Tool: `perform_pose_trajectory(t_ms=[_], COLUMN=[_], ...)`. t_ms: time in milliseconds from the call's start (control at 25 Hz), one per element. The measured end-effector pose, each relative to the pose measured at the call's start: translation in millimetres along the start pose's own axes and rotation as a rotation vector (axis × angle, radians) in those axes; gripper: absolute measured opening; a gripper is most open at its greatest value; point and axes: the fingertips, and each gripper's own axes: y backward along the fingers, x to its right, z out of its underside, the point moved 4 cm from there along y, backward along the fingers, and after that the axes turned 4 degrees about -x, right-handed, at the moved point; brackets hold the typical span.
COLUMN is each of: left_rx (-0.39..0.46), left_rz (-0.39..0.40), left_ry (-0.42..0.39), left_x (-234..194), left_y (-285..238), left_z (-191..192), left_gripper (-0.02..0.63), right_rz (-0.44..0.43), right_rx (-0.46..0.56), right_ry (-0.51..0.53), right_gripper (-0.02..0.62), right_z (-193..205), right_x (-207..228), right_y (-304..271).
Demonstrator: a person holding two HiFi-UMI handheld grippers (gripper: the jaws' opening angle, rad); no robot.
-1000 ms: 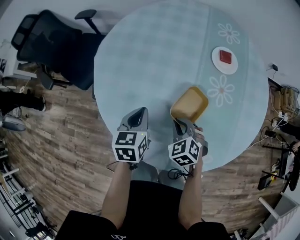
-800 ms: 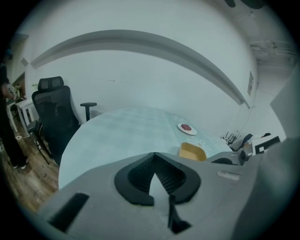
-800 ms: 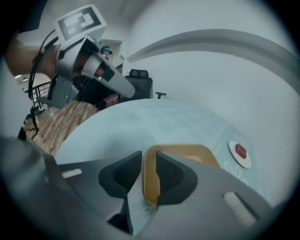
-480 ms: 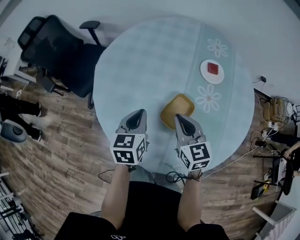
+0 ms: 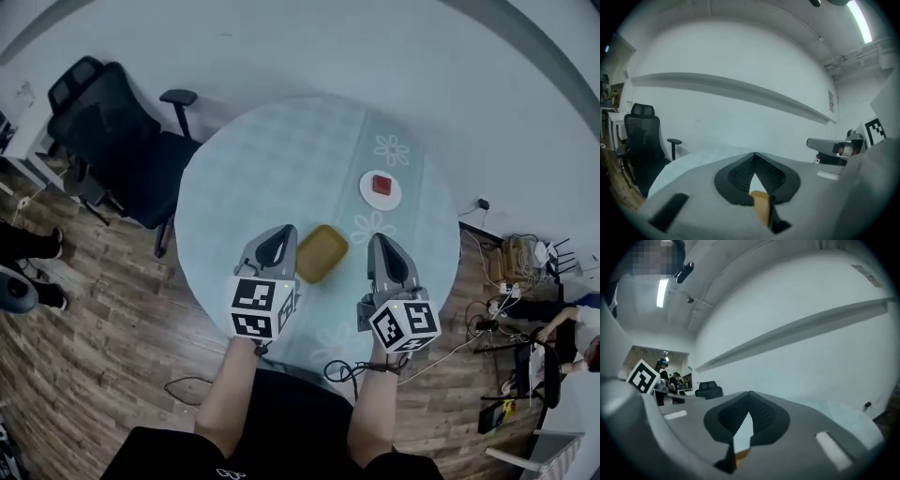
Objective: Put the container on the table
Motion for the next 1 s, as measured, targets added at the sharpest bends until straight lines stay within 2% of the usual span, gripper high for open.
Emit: perform_pose_trajectory(t_ms=[120,320,1000], left_rx=[0.056,0.098,0.084], left_rz=[-0.003,-0.015,-0.032], left_ry=[-0.020,-0.045,-0.048], left_x=[10,20,27], left_y=[10,19,16], left_z=[-22,-39,-38], left_gripper=[0.002,0.002,0.002], right_rz=[0.021,0.046,0.024], right_rx=[-0.004,0.005,-0.010], right_ry=[0.022,0.040,0.066], right_gripper=[0.010,0.011,0.011], right_z=[-13,-22,-22], right_x=[1,5,11], right_y=[7,16,19])
